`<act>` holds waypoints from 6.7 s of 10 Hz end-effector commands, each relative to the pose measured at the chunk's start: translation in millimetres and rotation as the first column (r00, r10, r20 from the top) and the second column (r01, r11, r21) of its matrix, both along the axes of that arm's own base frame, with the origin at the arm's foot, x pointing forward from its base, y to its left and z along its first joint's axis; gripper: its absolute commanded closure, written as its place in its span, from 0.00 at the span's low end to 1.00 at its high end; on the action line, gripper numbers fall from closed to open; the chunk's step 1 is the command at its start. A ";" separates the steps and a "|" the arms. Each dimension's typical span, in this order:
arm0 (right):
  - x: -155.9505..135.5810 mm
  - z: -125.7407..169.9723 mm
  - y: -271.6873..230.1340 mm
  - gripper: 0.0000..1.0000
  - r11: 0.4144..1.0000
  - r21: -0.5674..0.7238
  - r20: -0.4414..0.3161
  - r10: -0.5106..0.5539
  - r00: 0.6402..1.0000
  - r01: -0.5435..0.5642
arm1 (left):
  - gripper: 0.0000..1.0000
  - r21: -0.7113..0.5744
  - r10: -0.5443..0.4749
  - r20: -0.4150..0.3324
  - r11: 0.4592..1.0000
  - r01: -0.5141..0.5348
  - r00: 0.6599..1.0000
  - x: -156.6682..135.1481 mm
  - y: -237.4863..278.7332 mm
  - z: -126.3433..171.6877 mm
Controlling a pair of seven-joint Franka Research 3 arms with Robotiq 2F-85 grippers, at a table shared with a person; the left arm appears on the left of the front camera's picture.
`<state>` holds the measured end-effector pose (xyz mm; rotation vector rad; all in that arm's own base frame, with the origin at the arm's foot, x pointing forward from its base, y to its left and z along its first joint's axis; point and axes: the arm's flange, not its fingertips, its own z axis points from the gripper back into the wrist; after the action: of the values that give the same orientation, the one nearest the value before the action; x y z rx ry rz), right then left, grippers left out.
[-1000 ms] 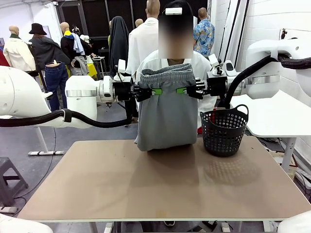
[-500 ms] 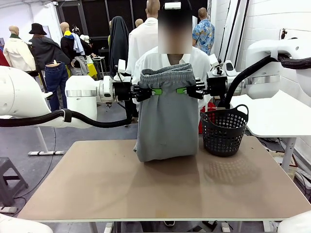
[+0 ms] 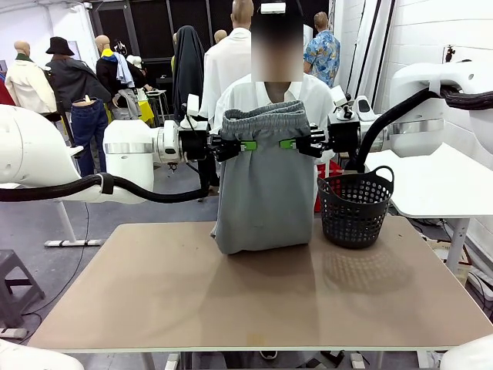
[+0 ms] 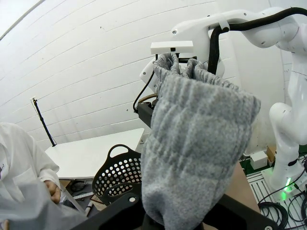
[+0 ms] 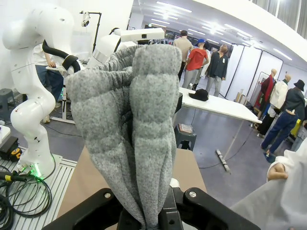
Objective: Fold the training pants.
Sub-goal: Release the ends of the Training pants and then grab the overlapped ends.
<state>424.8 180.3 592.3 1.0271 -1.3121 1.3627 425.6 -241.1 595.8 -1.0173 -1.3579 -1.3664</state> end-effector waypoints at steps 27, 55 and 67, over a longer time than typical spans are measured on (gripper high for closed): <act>-1.4 1.6 1.7 1.00 1.000 0.007 0.008 0.003 1.000 -0.003 | 1.00 -0.005 -0.011 0.004 1.000 0.011 1.000 -2.5 1.1 2.6; -1.4 1.6 1.7 1.00 1.000 0.007 0.008 0.003 1.000 -0.003 | 1.00 -0.005 -0.011 0.004 1.000 0.011 1.000 -2.5 1.1 2.6; -1.4 1.6 1.7 1.00 1.000 0.007 0.008 0.003 1.000 -0.003 | 1.00 -0.005 -0.011 0.004 1.000 0.011 1.000 -2.5 1.1 2.6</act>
<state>424.2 181.4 592.6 1.0273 -1.3114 1.3653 424.9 -240.8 597.0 -1.0170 -1.3600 -1.3685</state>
